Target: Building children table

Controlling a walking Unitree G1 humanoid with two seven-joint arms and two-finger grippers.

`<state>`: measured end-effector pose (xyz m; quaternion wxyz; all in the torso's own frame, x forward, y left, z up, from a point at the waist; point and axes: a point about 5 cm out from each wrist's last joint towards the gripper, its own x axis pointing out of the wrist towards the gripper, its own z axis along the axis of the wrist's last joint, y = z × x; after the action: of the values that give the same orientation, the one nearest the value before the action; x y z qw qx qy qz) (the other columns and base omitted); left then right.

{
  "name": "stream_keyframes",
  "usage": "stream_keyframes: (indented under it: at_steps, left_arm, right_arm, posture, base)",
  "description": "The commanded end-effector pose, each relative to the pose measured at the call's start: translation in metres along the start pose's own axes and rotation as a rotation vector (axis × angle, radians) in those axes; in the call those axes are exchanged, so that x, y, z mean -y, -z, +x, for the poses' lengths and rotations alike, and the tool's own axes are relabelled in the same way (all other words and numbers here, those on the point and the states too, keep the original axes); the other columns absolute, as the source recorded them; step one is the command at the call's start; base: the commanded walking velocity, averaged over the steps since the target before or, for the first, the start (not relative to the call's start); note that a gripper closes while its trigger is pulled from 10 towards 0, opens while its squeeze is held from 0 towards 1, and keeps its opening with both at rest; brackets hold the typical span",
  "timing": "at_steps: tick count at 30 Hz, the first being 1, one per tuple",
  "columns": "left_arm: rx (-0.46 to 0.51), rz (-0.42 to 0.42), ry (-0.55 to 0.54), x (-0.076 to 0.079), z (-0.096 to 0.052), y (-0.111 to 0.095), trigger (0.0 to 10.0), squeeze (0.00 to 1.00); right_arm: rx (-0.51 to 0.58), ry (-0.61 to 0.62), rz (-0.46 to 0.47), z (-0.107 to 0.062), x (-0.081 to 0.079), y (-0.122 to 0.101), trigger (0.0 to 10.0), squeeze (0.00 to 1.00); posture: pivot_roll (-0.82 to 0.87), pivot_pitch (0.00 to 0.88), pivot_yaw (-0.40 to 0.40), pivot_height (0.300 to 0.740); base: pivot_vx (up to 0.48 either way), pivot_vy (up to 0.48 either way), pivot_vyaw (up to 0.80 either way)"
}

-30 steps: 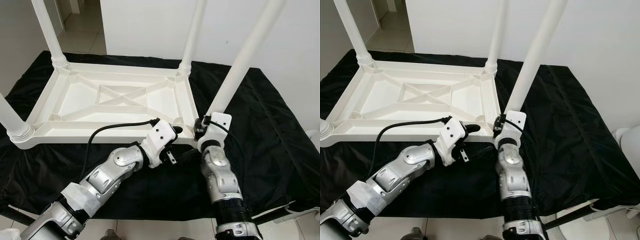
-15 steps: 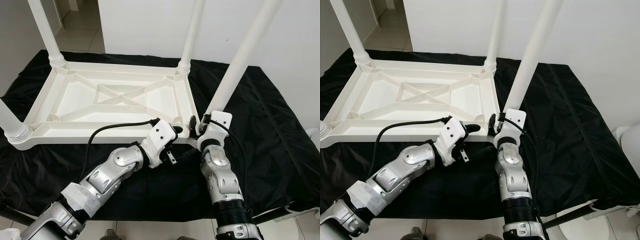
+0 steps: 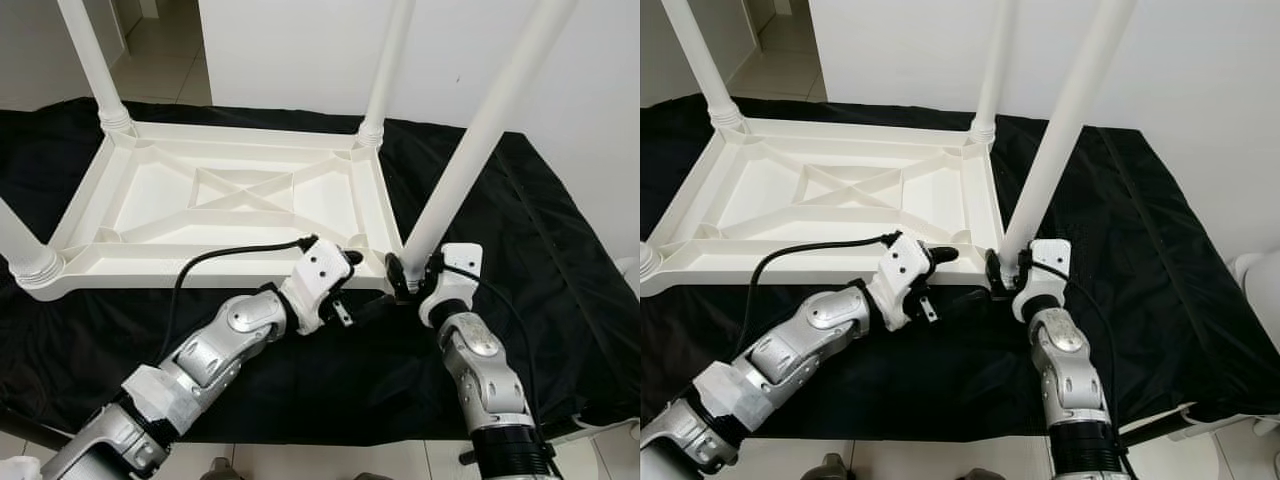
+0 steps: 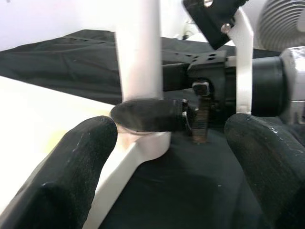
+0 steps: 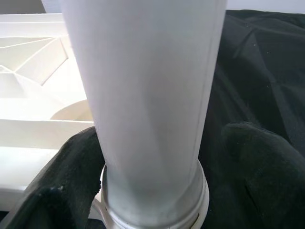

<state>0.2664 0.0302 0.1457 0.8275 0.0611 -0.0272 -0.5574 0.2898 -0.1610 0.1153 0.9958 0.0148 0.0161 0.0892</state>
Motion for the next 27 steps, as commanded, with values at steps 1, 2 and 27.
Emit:
stream_keyframes:
  at_steps: [1,2,27]
  left_arm:
    - [-0.009,0.014,0.270,0.014,0.000,0.000,10.0,0.00]
    - [-0.008,0.016,0.270,0.013,0.000,0.000,10.0,0.00]
    - [-0.008,0.020,0.240,0.009,-0.002,-0.003,10.0,0.00]
  right_arm:
    - [-0.002,-0.026,-0.012,0.000,0.002,0.001,10.0,0.00]
    - [0.002,-0.103,-0.057,0.004,0.005,0.000,10.0,0.00]
    - [-0.069,-0.405,-0.148,0.037,0.012,0.006,0.0,0.00]
  posture:
    - [0.01,0.000,-0.068,0.740]
    - [0.02,0.000,-0.066,0.740]
    - [0.04,0.000,-0.065,0.740]
  base:
    - [0.000,0.000,0.00]
    - [0.000,0.000,0.00]
    - [0.000,0.000,0.00]
